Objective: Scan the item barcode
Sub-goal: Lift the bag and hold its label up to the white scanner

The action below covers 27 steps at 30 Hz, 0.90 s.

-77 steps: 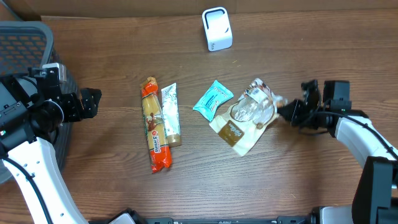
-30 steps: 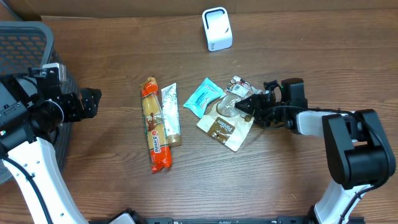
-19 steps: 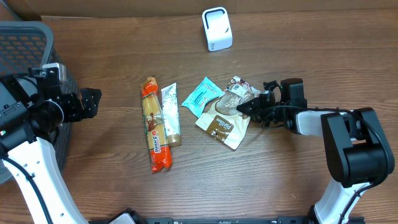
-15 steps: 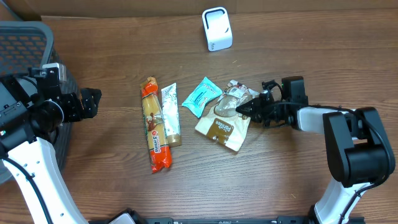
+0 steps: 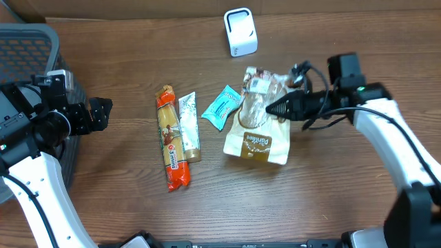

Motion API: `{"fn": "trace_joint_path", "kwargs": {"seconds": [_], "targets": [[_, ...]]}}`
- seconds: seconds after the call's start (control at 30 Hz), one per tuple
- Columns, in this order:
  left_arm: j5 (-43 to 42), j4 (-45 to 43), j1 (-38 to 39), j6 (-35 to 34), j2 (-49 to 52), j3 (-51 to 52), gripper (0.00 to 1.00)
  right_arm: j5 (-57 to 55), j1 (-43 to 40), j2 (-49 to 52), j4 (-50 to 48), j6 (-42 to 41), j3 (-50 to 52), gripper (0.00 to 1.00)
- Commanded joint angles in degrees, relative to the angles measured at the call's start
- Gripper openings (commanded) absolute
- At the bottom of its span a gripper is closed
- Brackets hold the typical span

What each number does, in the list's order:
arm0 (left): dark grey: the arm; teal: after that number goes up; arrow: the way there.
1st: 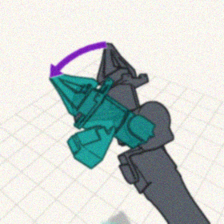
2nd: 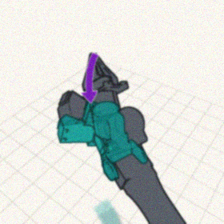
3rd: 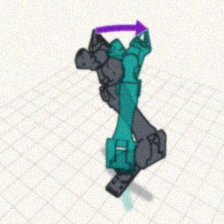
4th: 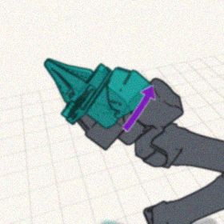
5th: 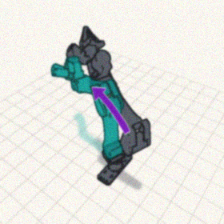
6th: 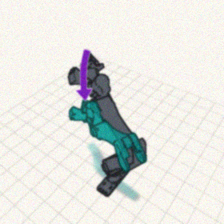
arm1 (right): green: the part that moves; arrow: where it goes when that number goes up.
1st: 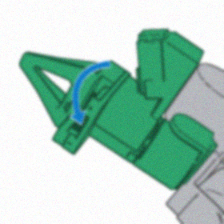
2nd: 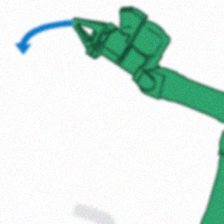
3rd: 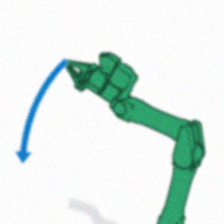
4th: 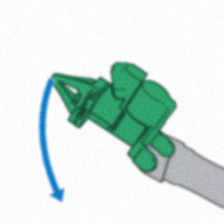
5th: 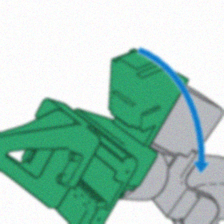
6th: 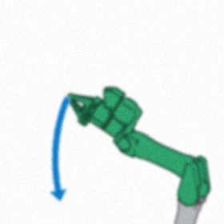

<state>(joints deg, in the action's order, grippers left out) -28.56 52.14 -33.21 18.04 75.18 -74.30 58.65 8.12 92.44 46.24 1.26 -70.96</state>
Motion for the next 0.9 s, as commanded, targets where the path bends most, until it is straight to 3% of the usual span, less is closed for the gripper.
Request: {"fn": "trace_joint_path", "kwargs": {"seconds": [0.0, 0.27, 0.47, 0.63, 0.87], "targets": [[-0.9, -0.1, -0.1, 0.8, 0.2, 0.0, 1.0, 0.3, 0.0, -4.6, 6.7, 11.1, -9.6, 0.04], [-0.9, -0.1, -0.1, 0.8, 0.2, 0.0, 1.0, 1.4, 0.7, -5.8, 18.3, 12.1, -25.5, 0.04], [-0.9, -0.1, -0.2, 0.8, 0.2, 0.0, 1.0, -1.6, 2.6, -5.8, 20.3, 9.8, -30.0, 0.04], [-0.9, -0.1, -0.1, 0.8, 0.2, 0.0, 1.0, -16.3, 4.3, -5.0, 11.3, -3.6, -35.6, 0.03], [-0.9, -0.1, -0.1, 0.8, 0.2, 0.0, 1.0, -50.4, 12.3, 3.0, 10.1, -3.1, -47.0, 0.03]]}}
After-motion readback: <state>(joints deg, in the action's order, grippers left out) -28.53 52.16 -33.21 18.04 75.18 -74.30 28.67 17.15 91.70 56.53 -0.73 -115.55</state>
